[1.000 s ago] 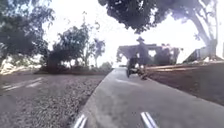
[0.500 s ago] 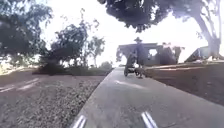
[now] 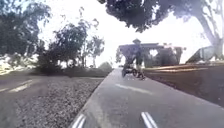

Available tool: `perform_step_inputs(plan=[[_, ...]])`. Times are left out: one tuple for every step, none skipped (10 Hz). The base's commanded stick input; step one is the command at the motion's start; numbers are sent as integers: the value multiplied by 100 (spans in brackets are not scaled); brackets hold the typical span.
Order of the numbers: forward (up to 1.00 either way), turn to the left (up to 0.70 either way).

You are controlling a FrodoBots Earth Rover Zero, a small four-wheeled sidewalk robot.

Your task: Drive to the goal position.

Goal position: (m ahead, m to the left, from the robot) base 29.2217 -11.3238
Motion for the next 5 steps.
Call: perform_step_inputs(plan=[[98, 0], [98, 0], [98, 0], [98, 0], [98, 0]])
